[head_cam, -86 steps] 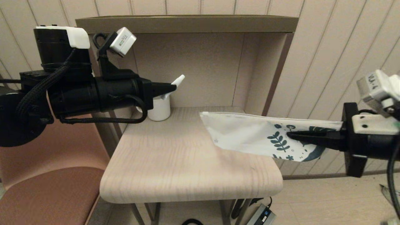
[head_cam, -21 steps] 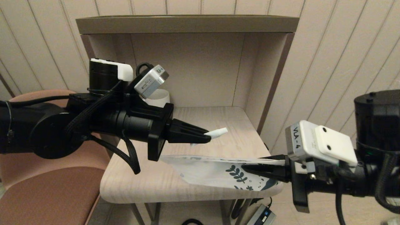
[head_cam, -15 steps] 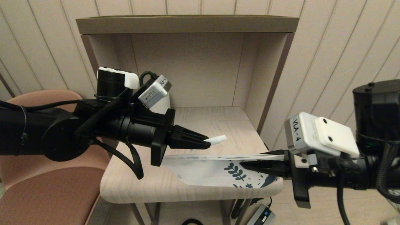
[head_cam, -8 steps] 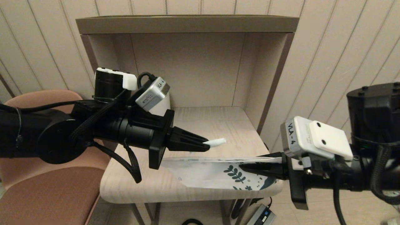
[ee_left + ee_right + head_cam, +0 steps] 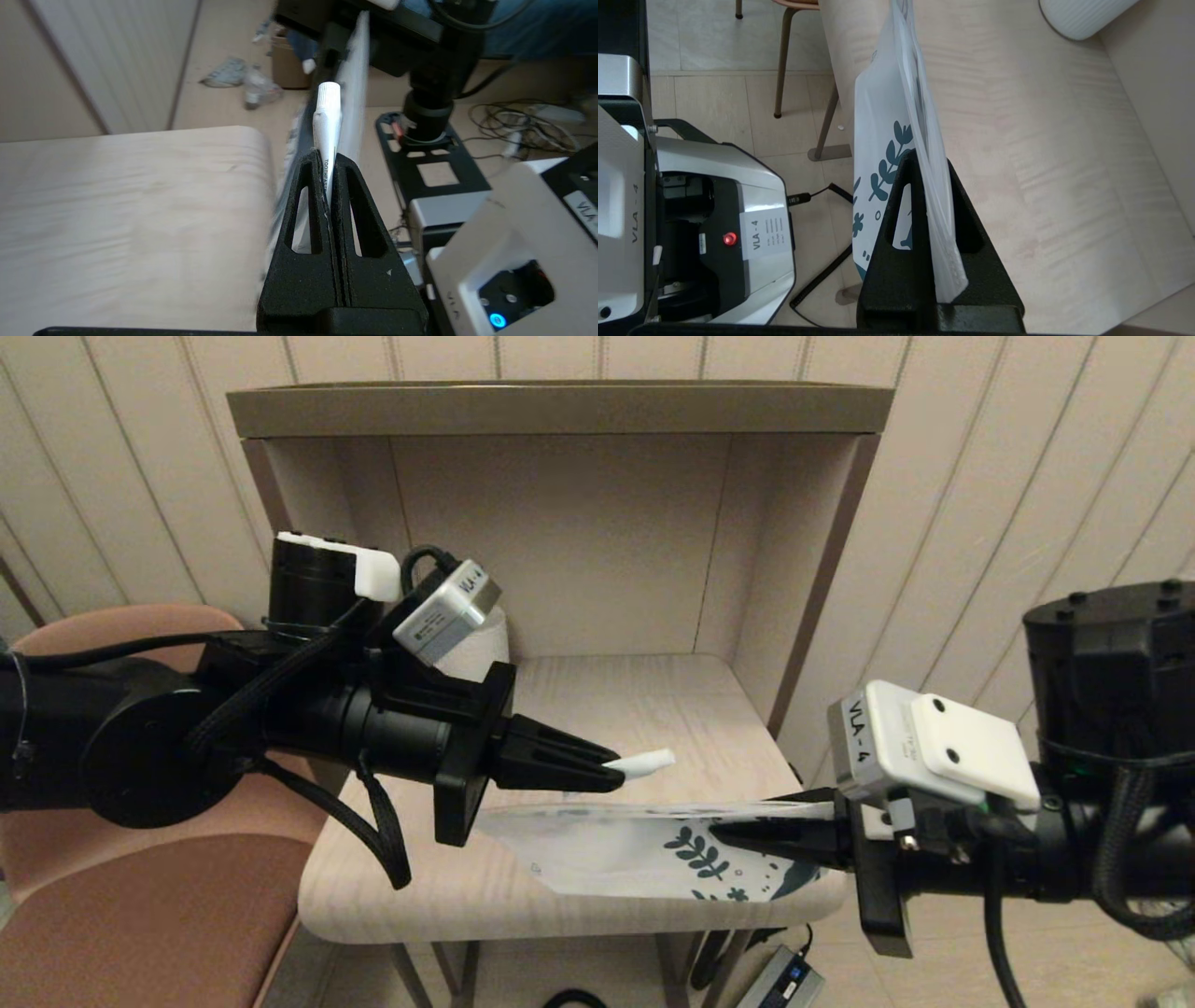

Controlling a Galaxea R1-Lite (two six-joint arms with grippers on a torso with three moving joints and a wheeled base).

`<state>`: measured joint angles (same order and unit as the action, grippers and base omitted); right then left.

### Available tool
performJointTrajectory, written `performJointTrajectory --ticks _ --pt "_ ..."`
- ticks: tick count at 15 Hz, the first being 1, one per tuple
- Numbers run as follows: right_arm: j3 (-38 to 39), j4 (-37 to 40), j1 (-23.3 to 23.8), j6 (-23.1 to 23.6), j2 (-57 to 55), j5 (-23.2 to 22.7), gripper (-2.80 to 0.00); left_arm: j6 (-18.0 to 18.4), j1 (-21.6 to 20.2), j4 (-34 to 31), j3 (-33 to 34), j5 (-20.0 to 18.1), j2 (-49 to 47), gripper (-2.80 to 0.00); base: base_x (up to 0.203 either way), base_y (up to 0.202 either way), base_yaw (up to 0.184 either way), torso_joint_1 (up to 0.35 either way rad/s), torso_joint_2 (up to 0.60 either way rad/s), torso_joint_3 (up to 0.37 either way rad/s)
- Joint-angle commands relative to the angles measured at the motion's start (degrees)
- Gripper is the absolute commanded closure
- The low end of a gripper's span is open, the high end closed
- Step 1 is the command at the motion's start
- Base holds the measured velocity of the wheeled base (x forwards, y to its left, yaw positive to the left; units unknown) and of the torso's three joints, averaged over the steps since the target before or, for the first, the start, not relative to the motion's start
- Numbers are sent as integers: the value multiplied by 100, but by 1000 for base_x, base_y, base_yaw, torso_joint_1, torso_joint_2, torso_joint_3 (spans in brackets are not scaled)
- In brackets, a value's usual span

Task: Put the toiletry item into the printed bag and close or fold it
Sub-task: Place the toothpaste in the storage bag

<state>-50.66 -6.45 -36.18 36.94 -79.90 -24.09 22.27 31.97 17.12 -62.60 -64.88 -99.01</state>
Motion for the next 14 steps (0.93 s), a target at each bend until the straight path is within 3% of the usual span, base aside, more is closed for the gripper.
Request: performJointTrajectory --ticks 1,14 --pt "-22 -6 4 22 -34 -17 0 14 132 2 37 -34 -30 0 0 0 0 0 0 0" --pt "-75 -23 6 1 -70 -17 0 58 398 20 72 388 -385 0 0 0 0 0 0 0"
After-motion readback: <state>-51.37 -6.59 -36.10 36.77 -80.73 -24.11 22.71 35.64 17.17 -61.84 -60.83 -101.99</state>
